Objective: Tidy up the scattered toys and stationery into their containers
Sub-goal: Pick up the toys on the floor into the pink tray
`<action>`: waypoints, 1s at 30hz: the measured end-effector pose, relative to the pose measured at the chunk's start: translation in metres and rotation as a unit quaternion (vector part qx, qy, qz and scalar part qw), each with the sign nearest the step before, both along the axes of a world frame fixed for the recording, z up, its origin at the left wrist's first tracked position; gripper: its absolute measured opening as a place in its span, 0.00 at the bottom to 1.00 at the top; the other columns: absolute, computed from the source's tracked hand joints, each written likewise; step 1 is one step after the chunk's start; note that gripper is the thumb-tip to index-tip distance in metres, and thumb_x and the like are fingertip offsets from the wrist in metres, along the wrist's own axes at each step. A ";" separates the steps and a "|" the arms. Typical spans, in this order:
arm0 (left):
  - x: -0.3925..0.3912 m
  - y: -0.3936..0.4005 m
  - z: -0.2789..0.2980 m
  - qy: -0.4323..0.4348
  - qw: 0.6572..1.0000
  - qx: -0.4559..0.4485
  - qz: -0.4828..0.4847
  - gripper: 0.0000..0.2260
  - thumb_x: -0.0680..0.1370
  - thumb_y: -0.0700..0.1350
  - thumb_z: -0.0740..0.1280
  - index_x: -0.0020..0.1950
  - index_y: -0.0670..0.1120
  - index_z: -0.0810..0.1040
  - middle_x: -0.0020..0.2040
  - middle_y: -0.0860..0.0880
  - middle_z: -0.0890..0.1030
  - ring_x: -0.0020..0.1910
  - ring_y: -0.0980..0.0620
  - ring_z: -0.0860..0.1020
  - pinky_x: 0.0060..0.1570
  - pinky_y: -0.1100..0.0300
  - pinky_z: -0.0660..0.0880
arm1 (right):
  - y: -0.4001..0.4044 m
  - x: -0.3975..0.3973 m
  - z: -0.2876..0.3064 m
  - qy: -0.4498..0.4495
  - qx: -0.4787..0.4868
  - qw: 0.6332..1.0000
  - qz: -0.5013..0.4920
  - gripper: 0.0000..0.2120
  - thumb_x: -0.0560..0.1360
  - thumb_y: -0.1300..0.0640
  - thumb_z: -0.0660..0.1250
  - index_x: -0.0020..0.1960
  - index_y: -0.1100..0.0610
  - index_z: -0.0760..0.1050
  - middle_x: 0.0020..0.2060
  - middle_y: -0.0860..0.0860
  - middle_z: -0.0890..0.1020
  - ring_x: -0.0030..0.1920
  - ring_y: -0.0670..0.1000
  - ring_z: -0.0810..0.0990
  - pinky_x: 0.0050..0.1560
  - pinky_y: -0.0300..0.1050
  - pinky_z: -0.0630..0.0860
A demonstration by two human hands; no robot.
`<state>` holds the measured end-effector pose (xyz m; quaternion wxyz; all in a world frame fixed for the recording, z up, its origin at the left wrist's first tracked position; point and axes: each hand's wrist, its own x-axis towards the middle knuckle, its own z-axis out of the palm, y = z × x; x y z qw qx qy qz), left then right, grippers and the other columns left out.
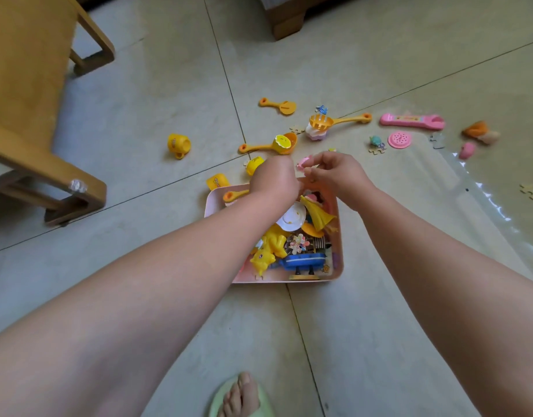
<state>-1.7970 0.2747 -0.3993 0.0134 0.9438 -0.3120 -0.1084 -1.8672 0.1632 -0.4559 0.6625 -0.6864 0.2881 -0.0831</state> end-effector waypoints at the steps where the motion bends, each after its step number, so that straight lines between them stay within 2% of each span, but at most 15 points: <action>1: -0.002 0.005 -0.001 0.001 1.000 0.011 0.003 0.06 0.78 0.46 0.66 0.44 0.45 0.75 0.43 0.44 0.78 0.49 0.42 0.79 0.37 0.58 0.67 | 0.003 -0.001 0.000 0.006 -0.014 1.000 0.013 0.05 0.75 0.61 0.70 0.50 0.60 0.82 0.43 0.55 0.84 0.42 0.50 0.83 0.46 0.44 0.80; 5: -0.007 0.020 -0.003 0.015 0.999 0.042 0.005 0.11 0.79 0.49 0.66 0.50 0.42 0.79 0.48 0.43 0.81 0.50 0.42 0.79 0.38 0.58 0.67 | 0.001 -0.015 0.001 0.019 -0.076 0.997 -0.019 0.07 0.77 0.53 0.68 0.50 0.54 0.83 0.44 0.47 0.84 0.45 0.45 0.80 0.48 0.43 0.75; 8: -0.010 0.016 0.004 0.004 0.999 0.035 0.002 0.13 0.79 0.51 0.66 0.51 0.41 0.79 0.49 0.42 0.81 0.51 0.41 0.79 0.39 0.57 0.68 | -0.013 -0.033 0.000 0.029 -0.072 0.994 -0.072 0.07 0.78 0.56 0.66 0.51 0.53 0.82 0.47 0.49 0.84 0.47 0.47 0.79 0.47 0.42 0.72; 11: -0.016 0.000 0.010 -0.002 1.000 -0.003 -0.011 0.10 0.80 0.48 0.65 0.52 0.42 0.79 0.50 0.42 0.81 0.51 0.40 0.79 0.41 0.56 0.70 | -0.025 -0.057 -0.004 0.049 -0.057 0.994 -0.080 0.06 0.77 0.60 0.66 0.49 0.53 0.82 0.46 0.50 0.84 0.48 0.47 0.80 0.48 0.40 0.71; 13: -0.026 -0.015 0.010 0.006 0.999 -0.020 -0.037 0.11 0.80 0.50 0.64 0.51 0.43 0.78 0.49 0.41 0.81 0.51 0.40 0.78 0.40 0.56 0.69 | -0.032 -0.076 -0.007 0.067 -0.055 0.993 -0.083 0.07 0.77 0.61 0.66 0.49 0.52 0.81 0.45 0.50 0.84 0.48 0.47 0.80 0.49 0.39 0.71; 17: -0.052 -0.048 0.002 0.014 0.995 -0.004 -0.103 0.12 0.79 0.52 0.65 0.53 0.44 0.78 0.51 0.42 0.80 0.53 0.41 0.78 0.45 0.55 0.71 | -0.049 -0.121 -0.016 0.116 -0.068 0.987 -0.091 0.07 0.76 0.61 0.67 0.49 0.52 0.81 0.40 0.46 0.81 0.38 0.44 0.76 0.36 0.35 0.67; 20: -0.074 -0.067 -0.006 0.064 0.985 0.004 -0.162 0.11 0.78 0.51 0.66 0.54 0.44 0.77 0.55 0.43 0.78 0.56 0.42 0.76 0.50 0.54 0.72 | -0.058 -0.154 -0.023 0.170 -0.079 0.979 -0.081 0.06 0.75 0.60 0.68 0.48 0.51 0.81 0.40 0.47 0.80 0.37 0.45 0.75 0.34 0.37 0.68; 22: -0.090 -0.078 -0.012 0.094 0.972 0.028 -0.213 0.13 0.78 0.50 0.68 0.57 0.44 0.77 0.57 0.43 0.77 0.57 0.42 0.75 0.52 0.54 0.72 | -0.062 -0.175 -0.028 0.189 -0.076 0.974 -0.095 0.06 0.75 0.59 0.68 0.48 0.50 0.81 0.43 0.50 0.82 0.40 0.47 0.77 0.35 0.37 0.70; 25: -0.112 -0.088 -0.025 0.128 0.959 0.100 -0.233 0.20 0.75 0.51 0.71 0.63 0.43 0.75 0.60 0.42 0.77 0.60 0.43 0.75 0.52 0.56 0.72 | -0.066 -0.193 -0.031 0.192 -0.078 0.970 -0.129 0.06 0.75 0.58 0.67 0.50 0.50 0.81 0.47 0.50 0.82 0.41 0.48 0.78 0.34 0.37 0.71; 28: -0.132 -0.091 -0.041 0.126 0.946 0.202 -0.218 0.27 0.73 0.53 0.73 0.65 0.41 0.70 0.61 0.42 0.76 0.61 0.42 0.75 0.55 0.53 0.73 | -0.080 -0.208 -0.032 0.193 -0.082 0.960 -0.183 0.08 0.75 0.56 0.68 0.54 0.49 0.79 0.49 0.52 0.82 0.44 0.50 0.79 0.42 0.40 0.73; 30: -0.140 -0.087 -0.052 0.132 0.951 0.200 -0.194 0.28 0.72 0.49 0.74 0.66 0.40 0.67 0.61 0.41 0.75 0.61 0.40 0.75 0.53 0.51 0.73 | -0.093 -0.216 -0.033 0.198 -0.079 0.952 -0.221 0.11 0.75 0.54 0.68 0.57 0.49 0.76 0.48 0.52 0.81 0.46 0.52 0.79 0.47 0.44 0.74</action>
